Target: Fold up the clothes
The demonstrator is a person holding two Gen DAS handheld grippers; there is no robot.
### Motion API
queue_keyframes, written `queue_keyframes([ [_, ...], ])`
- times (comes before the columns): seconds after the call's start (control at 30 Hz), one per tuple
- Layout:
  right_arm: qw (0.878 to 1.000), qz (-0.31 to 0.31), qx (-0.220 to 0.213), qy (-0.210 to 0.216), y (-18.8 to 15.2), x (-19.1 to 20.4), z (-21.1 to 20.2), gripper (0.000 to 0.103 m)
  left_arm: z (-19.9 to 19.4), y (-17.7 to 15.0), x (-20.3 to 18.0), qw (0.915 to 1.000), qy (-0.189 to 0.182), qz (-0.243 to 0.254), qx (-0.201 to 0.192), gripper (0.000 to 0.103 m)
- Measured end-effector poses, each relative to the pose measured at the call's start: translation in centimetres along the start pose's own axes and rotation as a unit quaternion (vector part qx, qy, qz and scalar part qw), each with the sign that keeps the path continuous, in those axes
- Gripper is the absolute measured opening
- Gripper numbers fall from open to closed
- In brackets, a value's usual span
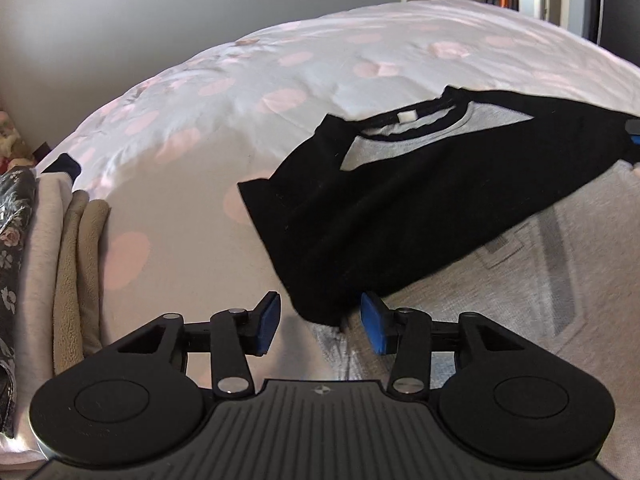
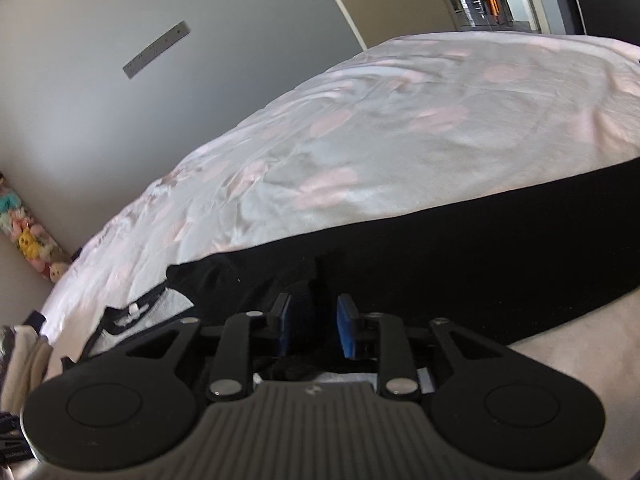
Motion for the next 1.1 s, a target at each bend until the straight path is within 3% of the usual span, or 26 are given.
queue_keyframes([
  [0.03, 1.0, -0.003, 0.005, 0.002, -0.2, 0.0, 0.5, 0.028, 0.3, 0.0, 0.2, 0.9999, 0.0, -0.009, 0.008, 0.021],
  [0.1, 1.0, -0.01, 0.004, 0.005, -0.4, 0.1, 0.9, 0.017, 0.5, 0.0, 0.7, 0.9994, -0.006, -0.031, 0.012, 0.009],
  [0.13, 1.0, -0.013, 0.001, 0.007, -0.4, 0.2, 0.9, 0.001, 0.5, 0.0, 1.0, 0.9991, -0.007, -0.041, 0.011, 0.008],
  [0.23, 1.0, -0.006, -0.028, 0.001, 0.3, 0.3, -0.1, 0.002, 0.4, -0.1, 1.2, 0.9982, 0.009, -0.059, 0.01, 0.007],
  [0.37, 1.0, 0.01, 0.005, -0.019, 0.2, -1.0, 0.6, 0.001, 0.8, -0.5, 1.3, 0.9976, 0.016, -0.065, 0.02, 0.008],
  [0.5, 0.999, 0.018, 0.022, -0.029, 0.0, -1.8, 0.8, 0.001, 0.5, -0.4, 1.4, 0.9961, 0.02, -0.078, 0.038, 0.017],
  [0.57, 0.999, 0.024, 0.012, -0.036, 0.0, -2.0, 0.2, 0.005, -0.2, -0.6, 1.7, 0.9951, 0.024, -0.087, 0.04, 0.026],
  [0.7, 0.998, 0.04, -0.008, -0.051, 0.1, -2.5, -1.0, 0.01, -2.4, -1.8, 2.2, 0.9939, 0.02, -0.103, 0.032, 0.031],
  [0.77, 0.996, 0.063, -0.014, -0.062, 0.3, -2.9, -1.7, 0.026, -3.0, -2.1, 2.4, 0.9933, 0.021, -0.111, 0.025, 0.041],
  [0.8, 0.994, 0.08, -0.017, -0.066, 0.4, -3.2, -2.2, 0.03, -3.1, -2.1, 2.4, 0.993, 0.023, -0.114, 0.022, 0.046],
  [0.97, 0.989, 0.137, -0.012, -0.052, 0.7, -4.6, -5.6, 0.035, -3.8, -2.2, 2.9, 0.9911, 0.033, -0.129, 0.004, 0.047],
  [1.1, 0.993, 0.079, -0.008, -0.082, 1.9, -7.7, -9.5, 0.035, -4.3, -2.4, 3.2, 0.9892, 0.04, -0.141, -0.01, 0.047],
])
Point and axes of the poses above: each gripper's, at about its wrist camera, not at the fingertips, and z roughly the way its jaws point, x to its left, y to its top, the point moved 1 cm from there along z, roughly the way its jaws point, and after that the axes turned 4 degrees about -z, right-handed, at the moved point
